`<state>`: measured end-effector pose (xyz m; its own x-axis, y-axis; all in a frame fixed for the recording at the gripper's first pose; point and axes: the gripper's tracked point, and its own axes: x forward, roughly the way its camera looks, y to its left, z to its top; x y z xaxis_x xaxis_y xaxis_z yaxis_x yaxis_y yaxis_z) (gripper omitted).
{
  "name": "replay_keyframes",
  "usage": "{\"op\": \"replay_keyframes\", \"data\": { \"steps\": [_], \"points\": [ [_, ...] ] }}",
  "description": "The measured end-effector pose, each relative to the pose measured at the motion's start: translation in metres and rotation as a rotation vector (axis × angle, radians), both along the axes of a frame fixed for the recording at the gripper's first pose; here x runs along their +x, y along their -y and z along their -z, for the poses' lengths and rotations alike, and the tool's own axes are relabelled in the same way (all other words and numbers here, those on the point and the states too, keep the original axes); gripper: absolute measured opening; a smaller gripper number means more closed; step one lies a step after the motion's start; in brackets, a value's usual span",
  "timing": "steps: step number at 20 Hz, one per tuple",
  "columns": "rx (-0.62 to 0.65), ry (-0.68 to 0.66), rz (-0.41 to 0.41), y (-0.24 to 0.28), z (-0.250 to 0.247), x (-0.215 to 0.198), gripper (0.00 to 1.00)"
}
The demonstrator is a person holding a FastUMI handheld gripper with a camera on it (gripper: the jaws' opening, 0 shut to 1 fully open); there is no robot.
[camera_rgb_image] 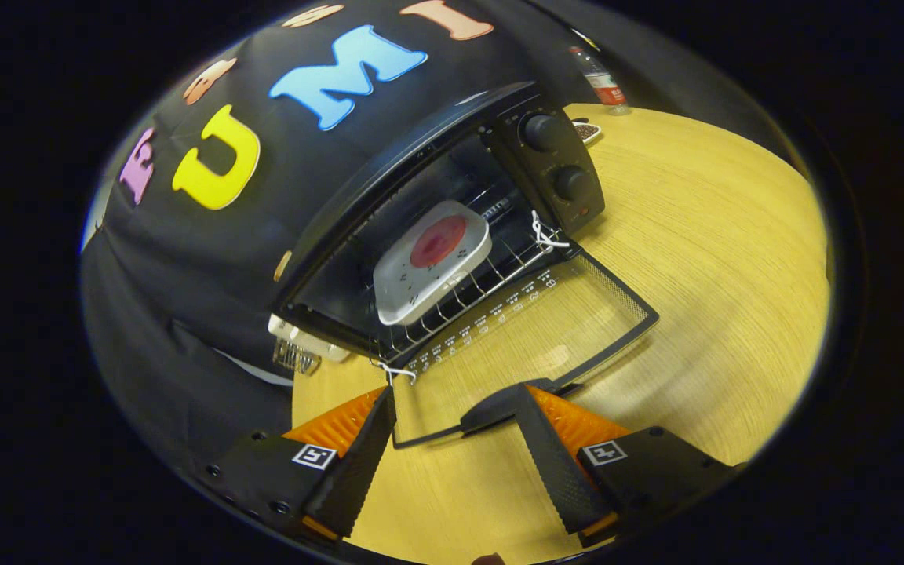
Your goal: Open the toaster oven, put the food inside, and close the toaster oven door.
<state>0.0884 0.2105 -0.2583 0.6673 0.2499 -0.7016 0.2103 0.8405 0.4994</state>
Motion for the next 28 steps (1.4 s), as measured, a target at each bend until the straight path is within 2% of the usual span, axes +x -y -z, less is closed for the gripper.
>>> {"op": "replay_keyframes", "data": {
  "steps": [4,7,14,22,28],
  "points": [
    [-0.168,0.008,-0.132,0.003,0.016,-0.018,0.98],
    [-0.286,-0.005,-0.2,0.01,0.031,-0.024,0.98],
    [-0.423,-0.082,-0.283,0.017,0.064,-0.028,0.98],
    [-0.523,-0.093,-0.293,0.02,0.078,-0.021,0.98],
    [-0.545,-0.083,-0.286,0.019,0.071,-0.022,0.98]
  ]
}}
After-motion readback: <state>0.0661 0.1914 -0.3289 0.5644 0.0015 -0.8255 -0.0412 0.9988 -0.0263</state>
